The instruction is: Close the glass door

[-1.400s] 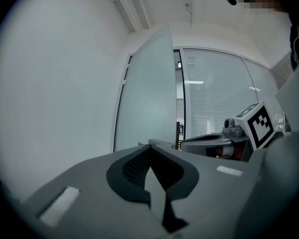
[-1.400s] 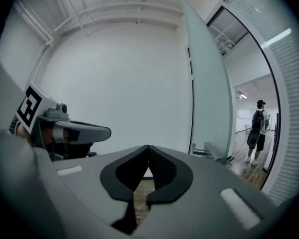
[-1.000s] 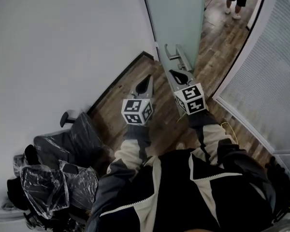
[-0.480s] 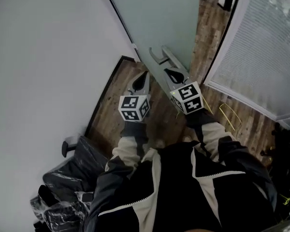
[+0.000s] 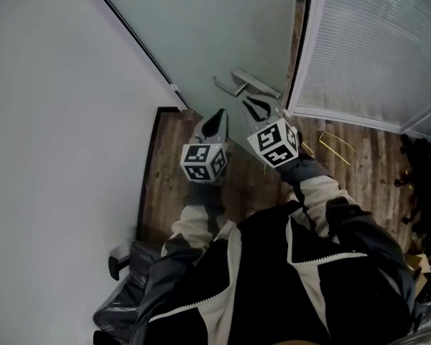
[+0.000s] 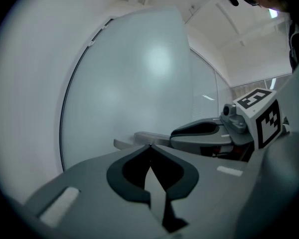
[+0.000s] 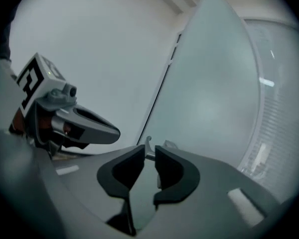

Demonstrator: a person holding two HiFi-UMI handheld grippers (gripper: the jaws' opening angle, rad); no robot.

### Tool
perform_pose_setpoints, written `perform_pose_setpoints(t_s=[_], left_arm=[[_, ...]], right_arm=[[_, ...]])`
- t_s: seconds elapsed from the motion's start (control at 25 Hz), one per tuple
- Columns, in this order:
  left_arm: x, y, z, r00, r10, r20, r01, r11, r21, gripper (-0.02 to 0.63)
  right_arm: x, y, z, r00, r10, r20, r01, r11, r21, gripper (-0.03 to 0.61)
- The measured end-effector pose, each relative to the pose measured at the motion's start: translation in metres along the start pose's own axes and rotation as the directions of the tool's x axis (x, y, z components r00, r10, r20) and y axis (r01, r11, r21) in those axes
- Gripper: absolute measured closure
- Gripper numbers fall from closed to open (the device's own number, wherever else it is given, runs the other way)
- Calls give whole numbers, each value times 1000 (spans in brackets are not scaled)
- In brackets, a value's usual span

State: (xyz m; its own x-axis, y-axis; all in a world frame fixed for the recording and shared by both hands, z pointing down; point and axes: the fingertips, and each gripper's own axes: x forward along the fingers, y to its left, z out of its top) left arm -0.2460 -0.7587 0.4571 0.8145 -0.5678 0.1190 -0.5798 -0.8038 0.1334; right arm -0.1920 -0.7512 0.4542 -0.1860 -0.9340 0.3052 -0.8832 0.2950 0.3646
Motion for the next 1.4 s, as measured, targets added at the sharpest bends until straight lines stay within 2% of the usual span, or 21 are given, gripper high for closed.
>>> perform_pose_setpoints(t_s=[0.08, 0.12, 0.2, 0.28, 0.4, 0.56, 0.76, 0.8, 0.92, 1.12, 1.4], left_arm=[[0, -6, -1, 999, -45, -7, 45, 999, 5, 614], [-2, -7, -1, 998, -58, -7, 58, 998, 8, 614], [-4, -9, 0, 997, -74, -1, 74, 997, 1, 614], [-3, -13, 3, 996, -87, 10, 87, 996, -7, 614], [-4, -17, 9, 995, -99, 24, 99, 995, -3, 614], [-13, -18, 13, 994, -107, 37, 107, 994, 11, 614], [-16, -11, 16, 993, -103, 54, 103, 995, 1, 614], [-15, -11, 16, 993, -105, 53, 105, 994, 0, 614], [-12, -12, 16, 992, -113, 52, 114, 994, 1, 614], [-3, -14, 18, 990, -127, 58, 127, 992, -3, 614], [14, -26, 25, 986, -152, 69, 152, 988, 0, 614]], right_arm=[[9, 3, -3, 996, -48, -79, 33, 982, -184, 450], [14, 5, -6, 991, -74, -116, 38, 959, -281, 433], [26, 7, -13, 976, -126, -175, 34, 891, -453, 374], [37, 3, -19, 964, -164, -210, 16, 822, -569, 347], [57, -1, -29, 948, -194, -253, -26, 743, -668, 341], [72, -4, -37, 926, -243, -288, -58, 664, -745, 348], [82, -6, -41, 911, -278, -306, -95, 579, -809, 435], [83, -6, -43, 906, -286, -311, -100, 569, -816, 467], [85, -8, -47, 897, -299, -325, -102, 575, -812, 467], [87, -16, -51, 901, -302, -312, -88, 577, -812, 466], [92, -48, -63, 897, -328, -298, -75, 551, -831, 462]])
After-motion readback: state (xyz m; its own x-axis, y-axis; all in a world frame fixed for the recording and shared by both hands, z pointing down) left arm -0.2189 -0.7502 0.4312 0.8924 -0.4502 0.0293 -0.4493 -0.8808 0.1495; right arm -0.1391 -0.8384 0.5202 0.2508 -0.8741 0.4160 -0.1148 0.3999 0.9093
